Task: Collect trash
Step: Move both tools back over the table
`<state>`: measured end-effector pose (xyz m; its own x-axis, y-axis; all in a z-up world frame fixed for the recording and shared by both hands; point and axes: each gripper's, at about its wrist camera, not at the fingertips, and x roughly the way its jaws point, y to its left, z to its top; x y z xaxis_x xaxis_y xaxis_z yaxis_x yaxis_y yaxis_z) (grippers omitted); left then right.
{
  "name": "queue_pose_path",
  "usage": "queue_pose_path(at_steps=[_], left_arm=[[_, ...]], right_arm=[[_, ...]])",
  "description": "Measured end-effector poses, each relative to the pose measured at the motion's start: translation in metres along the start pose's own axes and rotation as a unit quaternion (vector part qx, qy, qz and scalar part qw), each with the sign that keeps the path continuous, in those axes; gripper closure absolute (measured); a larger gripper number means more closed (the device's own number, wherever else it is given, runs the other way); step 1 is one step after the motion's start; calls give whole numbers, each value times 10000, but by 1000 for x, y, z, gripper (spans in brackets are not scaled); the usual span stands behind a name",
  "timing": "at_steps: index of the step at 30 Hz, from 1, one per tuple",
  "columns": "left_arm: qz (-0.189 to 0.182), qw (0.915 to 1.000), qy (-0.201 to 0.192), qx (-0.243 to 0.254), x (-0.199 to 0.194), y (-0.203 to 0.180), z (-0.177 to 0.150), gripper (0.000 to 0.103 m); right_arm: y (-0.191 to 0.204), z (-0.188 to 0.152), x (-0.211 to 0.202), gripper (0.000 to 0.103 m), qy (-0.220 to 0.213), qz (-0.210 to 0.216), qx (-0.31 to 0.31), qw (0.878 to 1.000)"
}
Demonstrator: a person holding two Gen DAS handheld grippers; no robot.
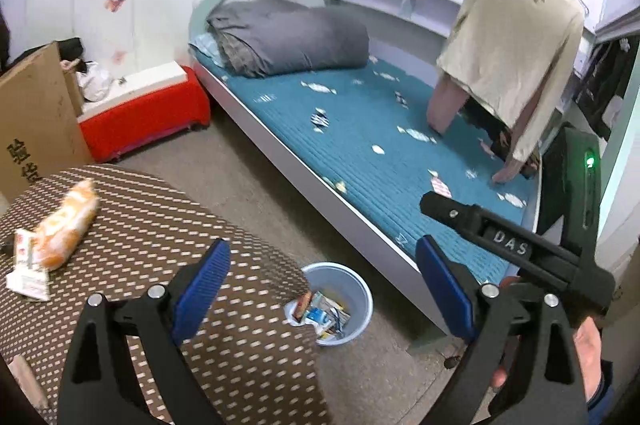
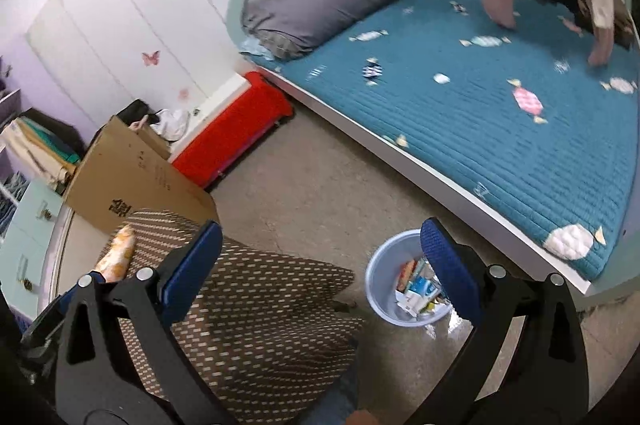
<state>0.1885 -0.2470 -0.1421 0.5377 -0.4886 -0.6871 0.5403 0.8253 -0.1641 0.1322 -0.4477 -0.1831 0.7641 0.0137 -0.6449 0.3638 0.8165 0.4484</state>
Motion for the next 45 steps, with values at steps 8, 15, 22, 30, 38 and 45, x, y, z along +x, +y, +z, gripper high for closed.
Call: queue_pose_path(at_steps=[8, 15, 22, 30, 38, 45], left_arm=[[359, 9981, -455, -194, -57, 36, -7, 11], [1052, 9903, -786, -465, -107, 86, -29, 11], [1560, 9776, -832, -1140, -145, 154, -67, 11], [2188, 9597, -675, -1630, -169, 216, -113, 11], [2433, 9472, -138, -2083, -154, 269, -152, 11], [2331, 9483, 249, -2140, -121, 285, -165, 11]], right_arm=[[59, -8, -15, 6, -77, 222, -458, 9987], [133, -26, -25, 6, -77, 485, -1124, 9924], [197, -58, -12, 6, 199, 783, -1714, 9819], [255, -95, 15, 6, 603, 1083, -2129, 9692], [289, -125, 47, 6, 1016, 1222, -2393, 9579], [306, -143, 75, 6, 1313, 1190, -2498, 9519]])
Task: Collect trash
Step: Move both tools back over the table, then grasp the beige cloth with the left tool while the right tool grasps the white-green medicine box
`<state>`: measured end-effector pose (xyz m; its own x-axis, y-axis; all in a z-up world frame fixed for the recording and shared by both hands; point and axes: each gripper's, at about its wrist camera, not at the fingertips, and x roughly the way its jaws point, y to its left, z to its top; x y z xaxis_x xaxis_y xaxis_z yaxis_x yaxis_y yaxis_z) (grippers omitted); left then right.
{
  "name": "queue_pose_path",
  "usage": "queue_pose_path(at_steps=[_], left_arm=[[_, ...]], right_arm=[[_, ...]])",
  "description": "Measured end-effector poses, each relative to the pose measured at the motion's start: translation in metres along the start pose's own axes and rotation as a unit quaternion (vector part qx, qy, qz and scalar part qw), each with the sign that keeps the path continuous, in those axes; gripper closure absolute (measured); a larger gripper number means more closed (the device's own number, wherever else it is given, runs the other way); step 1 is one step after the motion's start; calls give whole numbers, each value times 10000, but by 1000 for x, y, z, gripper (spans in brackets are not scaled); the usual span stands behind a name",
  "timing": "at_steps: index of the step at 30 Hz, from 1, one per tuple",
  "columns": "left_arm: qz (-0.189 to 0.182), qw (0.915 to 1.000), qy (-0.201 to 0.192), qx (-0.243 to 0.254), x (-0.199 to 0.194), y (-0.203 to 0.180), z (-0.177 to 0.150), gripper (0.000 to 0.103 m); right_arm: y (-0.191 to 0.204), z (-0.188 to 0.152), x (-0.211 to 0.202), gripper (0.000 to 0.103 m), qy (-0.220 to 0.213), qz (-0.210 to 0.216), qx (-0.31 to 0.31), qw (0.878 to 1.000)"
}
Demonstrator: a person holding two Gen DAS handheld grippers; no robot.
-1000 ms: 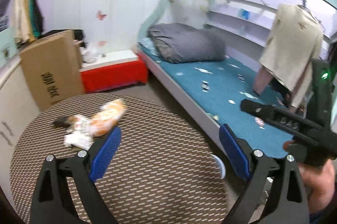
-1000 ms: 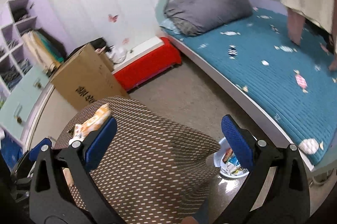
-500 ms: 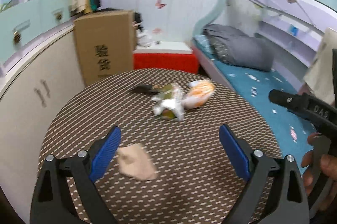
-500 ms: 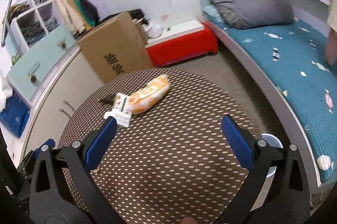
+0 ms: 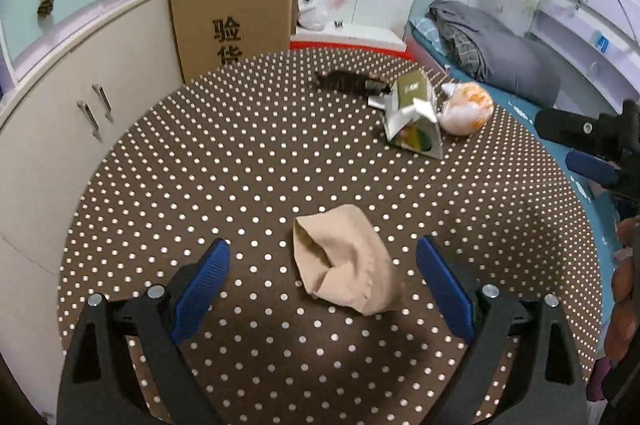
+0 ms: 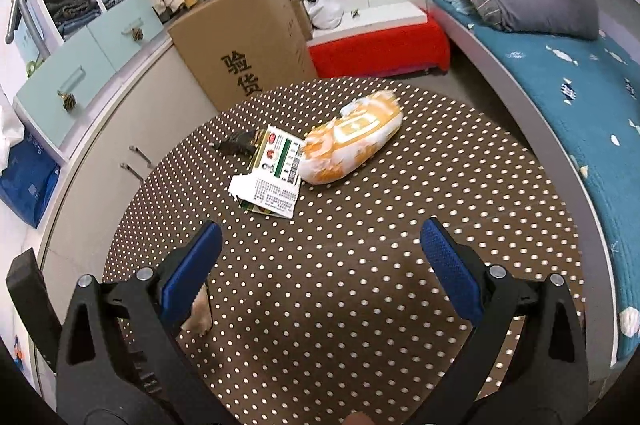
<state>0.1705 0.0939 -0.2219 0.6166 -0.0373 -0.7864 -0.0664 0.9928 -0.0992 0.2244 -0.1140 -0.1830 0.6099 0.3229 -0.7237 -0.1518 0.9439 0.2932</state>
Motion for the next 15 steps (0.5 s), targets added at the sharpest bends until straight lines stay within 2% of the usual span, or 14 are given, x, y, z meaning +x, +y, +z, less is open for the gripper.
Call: queue_pose_path(at_steps=[2, 3, 4, 5, 7, 8, 12, 15], left_arm=[[-34, 9999, 105, -21, 9, 2, -1, 15], [-101, 9998, 179, -8, 14, 3, -1, 26], [-58, 9999, 131, 61, 13, 2, -2, 34], [-123, 9997, 116, 169, 14, 0, -2, 36], [-295, 9991, 95, 281, 14, -2, -1, 60], [-381, 9989, 98, 250, 14, -1, 0, 66], [-352, 9994, -26, 31, 10, 11, 4, 77], [-307, 9993, -107, -208, 5, 29, 5, 79]], right_arm=[[6, 1, 11, 6, 78, 34, -40, 10000], [10, 1, 18, 6, 129, 50, -81, 9999], [15, 2, 25, 6, 182, 75, -128, 9997], [20, 3, 32, 6, 221, 102, -165, 9996], [29, 6, 49, 6, 292, 150, -222, 9992], [33, 7, 56, 6, 322, 163, -233, 9991], [45, 15, 83, 6, 336, 148, -229, 9991], [48, 18, 99, 8, 377, 88, -119, 9992]])
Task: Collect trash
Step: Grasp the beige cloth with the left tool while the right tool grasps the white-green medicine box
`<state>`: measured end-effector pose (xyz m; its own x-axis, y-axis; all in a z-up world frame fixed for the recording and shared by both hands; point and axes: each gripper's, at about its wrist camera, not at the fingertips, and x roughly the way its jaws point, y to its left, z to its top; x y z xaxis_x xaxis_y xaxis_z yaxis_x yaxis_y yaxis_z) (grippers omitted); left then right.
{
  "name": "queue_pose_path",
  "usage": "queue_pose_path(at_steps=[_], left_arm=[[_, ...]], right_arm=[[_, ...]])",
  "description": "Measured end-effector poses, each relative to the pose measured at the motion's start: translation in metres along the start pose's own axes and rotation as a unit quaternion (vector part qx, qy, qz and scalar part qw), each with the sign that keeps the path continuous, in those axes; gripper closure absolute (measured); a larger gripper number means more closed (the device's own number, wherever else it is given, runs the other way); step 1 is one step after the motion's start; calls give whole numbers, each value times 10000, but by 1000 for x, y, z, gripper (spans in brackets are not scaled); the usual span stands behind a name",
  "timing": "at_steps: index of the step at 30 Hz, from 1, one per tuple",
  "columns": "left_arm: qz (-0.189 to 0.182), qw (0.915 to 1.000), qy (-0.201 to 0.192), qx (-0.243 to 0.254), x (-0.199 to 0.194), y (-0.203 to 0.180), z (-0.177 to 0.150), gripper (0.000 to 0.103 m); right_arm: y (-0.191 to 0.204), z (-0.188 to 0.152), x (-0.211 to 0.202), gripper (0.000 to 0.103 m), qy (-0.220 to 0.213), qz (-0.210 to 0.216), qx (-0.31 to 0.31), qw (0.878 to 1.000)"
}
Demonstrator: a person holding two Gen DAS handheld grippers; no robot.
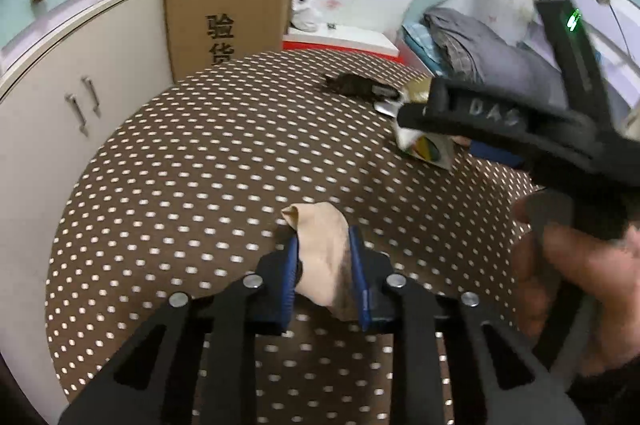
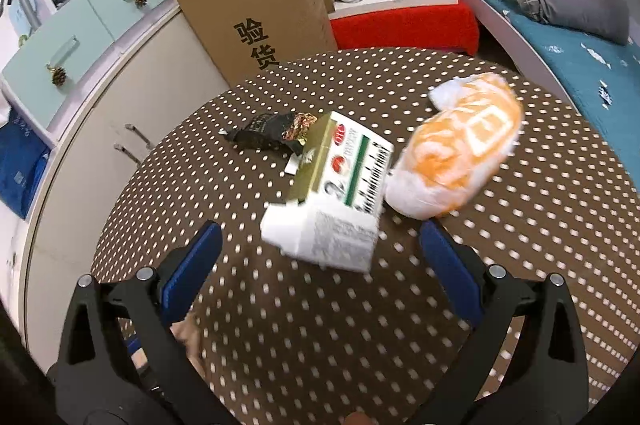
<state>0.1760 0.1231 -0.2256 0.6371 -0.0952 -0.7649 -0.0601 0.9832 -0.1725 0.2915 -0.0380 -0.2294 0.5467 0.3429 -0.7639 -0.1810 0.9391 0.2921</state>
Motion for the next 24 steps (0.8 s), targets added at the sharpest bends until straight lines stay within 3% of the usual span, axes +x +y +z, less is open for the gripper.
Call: queue_pose_path(at_steps=[3, 5, 8, 15, 24], left_arm=[[25, 9998, -60, -171, -6, 14, 1, 79], [42, 9997, -128, -218, -11, 20, 1, 81], [31, 9996, -142, -258, -15, 24, 0, 83], [-52, 9994, -191, -288, -24, 14, -8, 84], [-219, 9994, -253, -90, -41, -12, -15, 88]], right_arm=[[2, 1, 7, 20, -105, -237, -20, 9997], [4, 1, 6, 48, -184, -363, -127, 9991], [0, -6, 0, 50, -175, -271, -222, 9992], [-24, -39, -43, 51, -149, 463, -76, 9988], [-66, -60, -103, 50, -420, 596, 385, 9966]])
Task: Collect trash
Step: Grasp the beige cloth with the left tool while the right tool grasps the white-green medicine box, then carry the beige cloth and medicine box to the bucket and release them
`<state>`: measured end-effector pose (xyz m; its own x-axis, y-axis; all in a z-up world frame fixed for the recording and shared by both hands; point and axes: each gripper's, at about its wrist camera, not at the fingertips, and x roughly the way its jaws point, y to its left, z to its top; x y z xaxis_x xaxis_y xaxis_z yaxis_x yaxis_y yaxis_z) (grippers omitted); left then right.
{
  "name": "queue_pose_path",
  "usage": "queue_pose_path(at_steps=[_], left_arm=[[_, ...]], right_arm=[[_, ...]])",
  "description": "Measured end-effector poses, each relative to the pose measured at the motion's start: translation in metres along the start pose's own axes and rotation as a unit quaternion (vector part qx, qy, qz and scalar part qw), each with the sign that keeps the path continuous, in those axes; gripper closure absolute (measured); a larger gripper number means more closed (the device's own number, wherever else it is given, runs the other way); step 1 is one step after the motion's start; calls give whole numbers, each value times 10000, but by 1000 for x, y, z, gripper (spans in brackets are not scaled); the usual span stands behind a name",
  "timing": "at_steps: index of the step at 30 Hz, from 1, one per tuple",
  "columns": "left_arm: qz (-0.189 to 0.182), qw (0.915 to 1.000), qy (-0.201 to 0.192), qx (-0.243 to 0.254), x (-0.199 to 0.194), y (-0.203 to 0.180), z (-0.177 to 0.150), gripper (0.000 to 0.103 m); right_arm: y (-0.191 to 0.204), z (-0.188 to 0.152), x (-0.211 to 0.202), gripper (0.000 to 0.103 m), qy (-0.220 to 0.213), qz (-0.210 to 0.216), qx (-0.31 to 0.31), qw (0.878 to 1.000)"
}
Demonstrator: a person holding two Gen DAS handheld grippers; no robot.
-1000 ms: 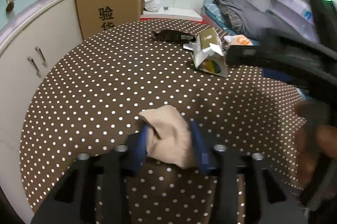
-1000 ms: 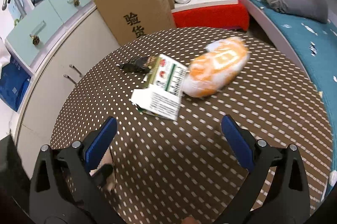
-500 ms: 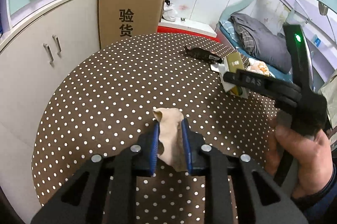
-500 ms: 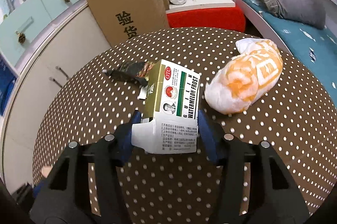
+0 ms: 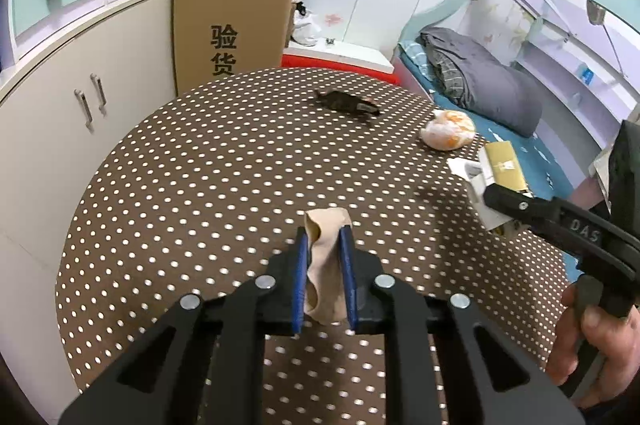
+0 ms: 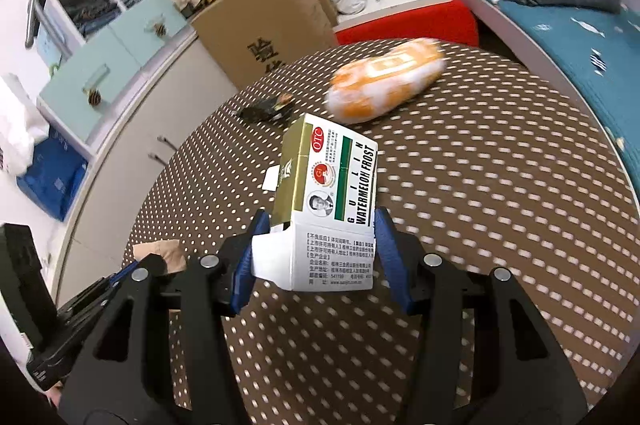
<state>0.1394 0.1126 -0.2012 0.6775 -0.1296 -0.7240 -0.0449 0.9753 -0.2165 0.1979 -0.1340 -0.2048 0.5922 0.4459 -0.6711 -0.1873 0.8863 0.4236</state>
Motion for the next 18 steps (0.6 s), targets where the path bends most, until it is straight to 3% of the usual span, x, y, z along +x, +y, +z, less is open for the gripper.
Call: queue_pose_path(at_steps=[6, 8, 10, 11, 14, 18], left_arm=[[-54, 9998, 45, 196, 1, -26, -3, 89], [22, 9995, 105, 306, 5, -30, -5, 85], [210, 9984, 289, 428, 16, -32, -8, 52], [266, 9982, 313, 447, 19, -31, -9, 50], [220, 9977, 490, 404, 32, -25, -12, 53], [30, 9976, 568, 400, 38, -26, -10, 87]], right_arm=[[-20, 3, -31, 50, -276, -54, 136, 9995], [-25, 2, -35, 50, -288, -67, 170, 9994], [-29, 0, -37, 50, -280, -65, 193, 9994], [-32, -1, -38, 50, -281, -56, 216, 9994], [-37, -3, -40, 50, -297, -45, 274, 9992], [-45, -3, -45, 50, -347, -43, 362, 9987]])
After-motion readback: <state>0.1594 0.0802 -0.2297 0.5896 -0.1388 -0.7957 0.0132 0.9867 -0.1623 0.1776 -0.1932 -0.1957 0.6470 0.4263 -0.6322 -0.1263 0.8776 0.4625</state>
